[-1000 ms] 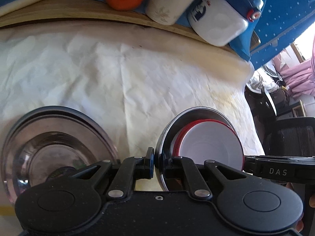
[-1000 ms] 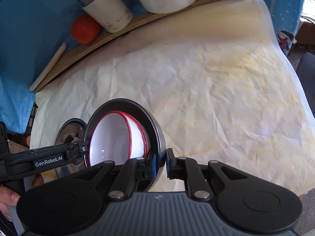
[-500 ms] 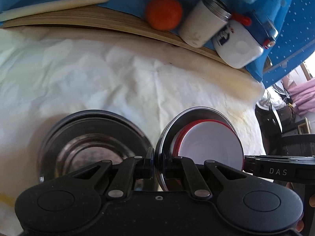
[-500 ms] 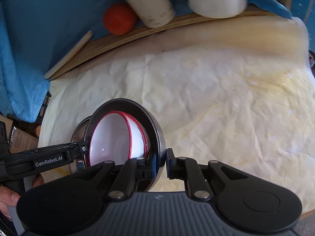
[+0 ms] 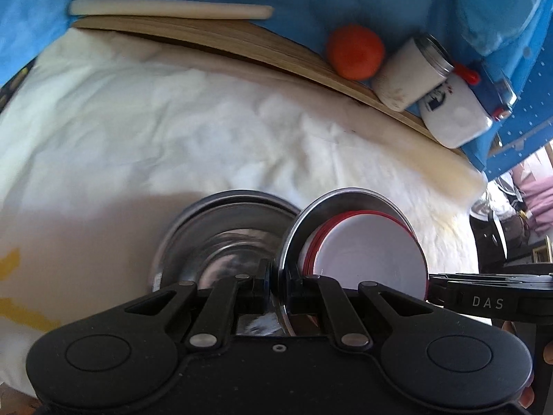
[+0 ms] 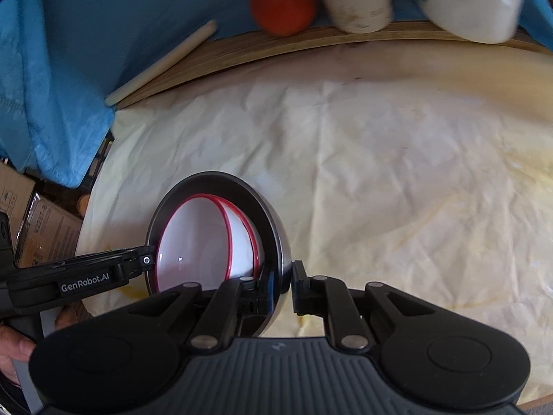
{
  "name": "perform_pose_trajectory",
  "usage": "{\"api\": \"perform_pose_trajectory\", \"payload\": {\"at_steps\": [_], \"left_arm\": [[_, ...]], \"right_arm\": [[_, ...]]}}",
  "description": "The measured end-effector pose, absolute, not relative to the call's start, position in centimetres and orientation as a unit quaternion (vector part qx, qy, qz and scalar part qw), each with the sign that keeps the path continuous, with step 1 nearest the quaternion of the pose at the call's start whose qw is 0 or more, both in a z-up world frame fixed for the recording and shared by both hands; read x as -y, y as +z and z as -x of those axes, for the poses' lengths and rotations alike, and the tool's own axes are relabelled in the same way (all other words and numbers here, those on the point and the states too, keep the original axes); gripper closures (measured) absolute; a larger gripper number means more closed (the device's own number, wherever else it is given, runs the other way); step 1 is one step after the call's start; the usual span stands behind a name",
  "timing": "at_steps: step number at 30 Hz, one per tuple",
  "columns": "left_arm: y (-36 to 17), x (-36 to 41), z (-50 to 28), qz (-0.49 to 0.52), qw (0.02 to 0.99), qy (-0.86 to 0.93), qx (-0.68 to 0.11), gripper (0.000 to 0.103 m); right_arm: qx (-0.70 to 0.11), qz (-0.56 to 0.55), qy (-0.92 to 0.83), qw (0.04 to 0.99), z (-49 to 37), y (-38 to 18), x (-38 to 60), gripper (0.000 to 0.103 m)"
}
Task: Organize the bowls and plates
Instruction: 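Lift the stacked bowls with both grippers and carry them toward the plate stack, then lower the stacked bowls onto the stainless plate stack with both grippers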
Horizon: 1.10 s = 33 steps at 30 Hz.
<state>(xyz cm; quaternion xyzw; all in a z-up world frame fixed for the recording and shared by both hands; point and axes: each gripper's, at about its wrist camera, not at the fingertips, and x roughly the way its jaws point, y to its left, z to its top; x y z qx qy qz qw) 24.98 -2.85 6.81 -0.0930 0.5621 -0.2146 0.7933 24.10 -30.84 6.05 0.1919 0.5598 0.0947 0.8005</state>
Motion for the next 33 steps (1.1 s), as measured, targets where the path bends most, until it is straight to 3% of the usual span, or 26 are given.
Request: {"api": "perform_pose_trajectory", "payload": {"at_steps": [16,33], "left_arm": [[5.1,-3.2,-24.6,0.123,0.798,-0.175,-0.563,0.097],[4.3,-3.4,-24.7,0.126,0.793,-0.177,-0.570,0.097]], "right_arm": [[-0.580,-0.163,0.133,0.787,-25.8,4.6,24.9,0.090],[-0.586,-0.162,0.128,0.783,-26.1,4.3,24.5,0.090]]}}
